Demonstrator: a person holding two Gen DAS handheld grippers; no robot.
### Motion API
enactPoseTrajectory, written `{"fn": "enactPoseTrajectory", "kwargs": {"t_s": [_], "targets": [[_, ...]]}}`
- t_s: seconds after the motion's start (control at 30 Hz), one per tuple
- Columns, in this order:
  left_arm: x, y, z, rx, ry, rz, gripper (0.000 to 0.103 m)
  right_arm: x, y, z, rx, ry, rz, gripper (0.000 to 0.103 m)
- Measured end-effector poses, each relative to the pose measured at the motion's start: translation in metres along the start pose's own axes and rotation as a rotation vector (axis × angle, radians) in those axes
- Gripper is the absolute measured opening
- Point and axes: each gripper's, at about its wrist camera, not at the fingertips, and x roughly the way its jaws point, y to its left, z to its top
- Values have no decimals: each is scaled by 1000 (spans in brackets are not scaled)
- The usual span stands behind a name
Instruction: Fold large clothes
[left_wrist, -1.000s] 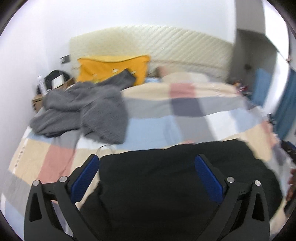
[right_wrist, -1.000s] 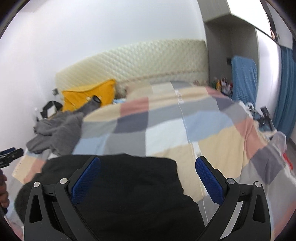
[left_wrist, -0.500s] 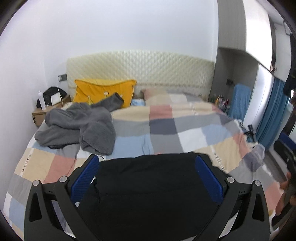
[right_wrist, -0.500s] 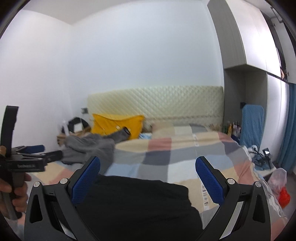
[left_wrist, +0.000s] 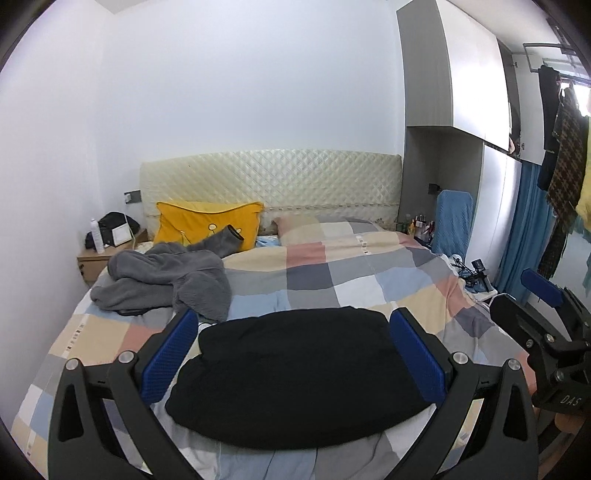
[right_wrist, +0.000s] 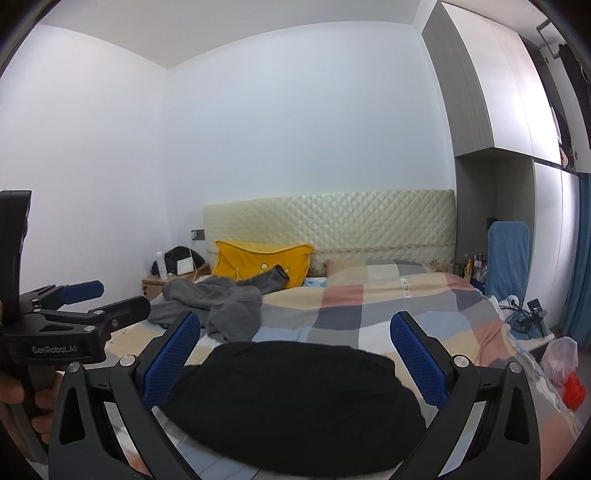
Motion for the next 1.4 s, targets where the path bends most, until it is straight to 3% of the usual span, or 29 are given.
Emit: {"fn": "enactPoseTrajectory", "kwargs": {"t_s": [0.2,0.53,1.03,1.4], "targets": [[-19,2,-16,-24,9,-3,103,-25,14,-10,-14,-3,-1,103],[-17,7,-47,-48,103,-18,103,-38,20,-32,7,55,2,103],[-6,12,-74,-70,186,-12,103,-19,18,-74,37,189,-23,103],[5,8,-84,-67,229,-23,103,-14,9,-81,48,216,-53,103]]}}
